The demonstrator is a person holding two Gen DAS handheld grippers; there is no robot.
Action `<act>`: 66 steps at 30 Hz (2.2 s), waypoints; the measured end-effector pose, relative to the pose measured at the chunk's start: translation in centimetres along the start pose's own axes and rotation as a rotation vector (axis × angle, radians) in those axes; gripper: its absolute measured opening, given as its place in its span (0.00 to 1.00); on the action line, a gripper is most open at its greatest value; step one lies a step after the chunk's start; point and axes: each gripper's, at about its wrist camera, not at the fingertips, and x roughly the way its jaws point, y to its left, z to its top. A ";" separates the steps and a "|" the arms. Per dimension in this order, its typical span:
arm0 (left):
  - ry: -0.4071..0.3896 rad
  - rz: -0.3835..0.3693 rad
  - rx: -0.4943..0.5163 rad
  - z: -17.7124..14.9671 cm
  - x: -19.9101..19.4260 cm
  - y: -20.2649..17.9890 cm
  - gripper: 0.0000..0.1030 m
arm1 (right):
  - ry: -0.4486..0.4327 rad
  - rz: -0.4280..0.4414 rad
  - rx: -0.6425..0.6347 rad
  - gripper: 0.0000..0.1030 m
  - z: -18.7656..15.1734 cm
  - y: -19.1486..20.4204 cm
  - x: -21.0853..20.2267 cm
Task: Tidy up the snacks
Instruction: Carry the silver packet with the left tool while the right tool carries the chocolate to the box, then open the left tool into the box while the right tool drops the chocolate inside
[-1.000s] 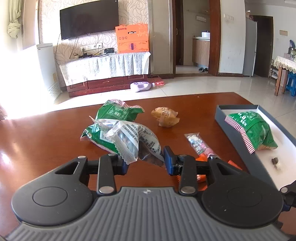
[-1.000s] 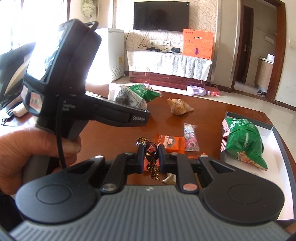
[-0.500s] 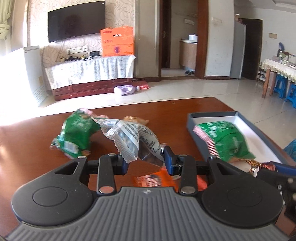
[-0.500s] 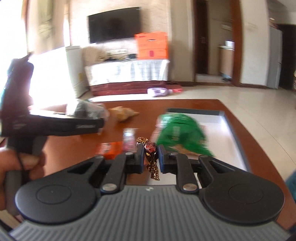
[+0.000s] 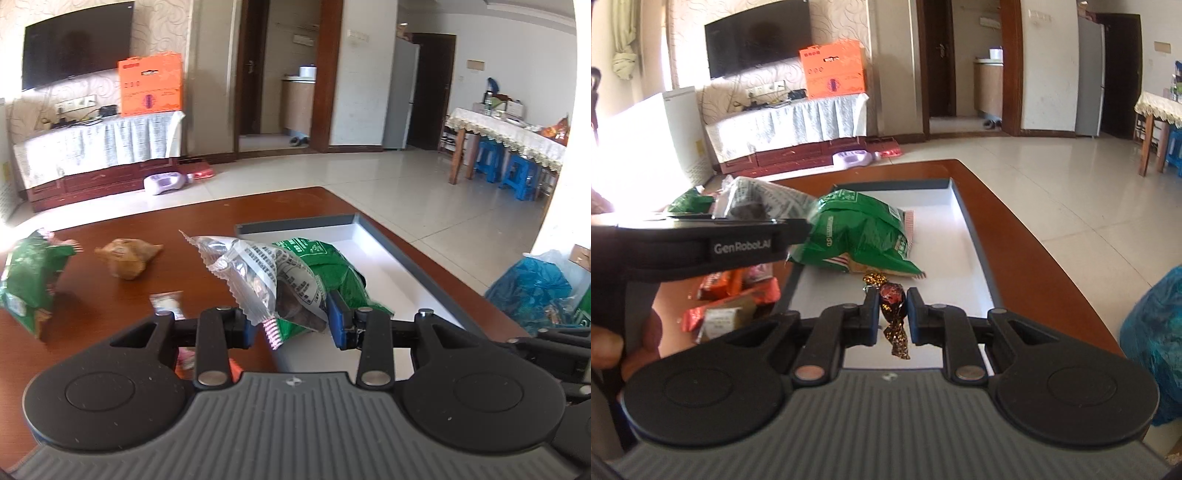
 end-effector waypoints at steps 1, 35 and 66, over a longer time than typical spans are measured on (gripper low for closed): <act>-0.003 -0.009 -0.002 0.0 0.2 -0.3 0.42 | 0.007 -0.001 0.001 0.18 -0.1 0.0 0.1; 0.054 -0.099 0.091 -0.4 5.4 -3.4 0.69 | 0.106 0.003 -0.007 0.18 -0.8 0.6 2.2; 0.036 -0.081 0.118 0.0 4.2 -3.7 0.84 | 0.026 -0.033 -0.051 0.49 -0.7 2.0 2.1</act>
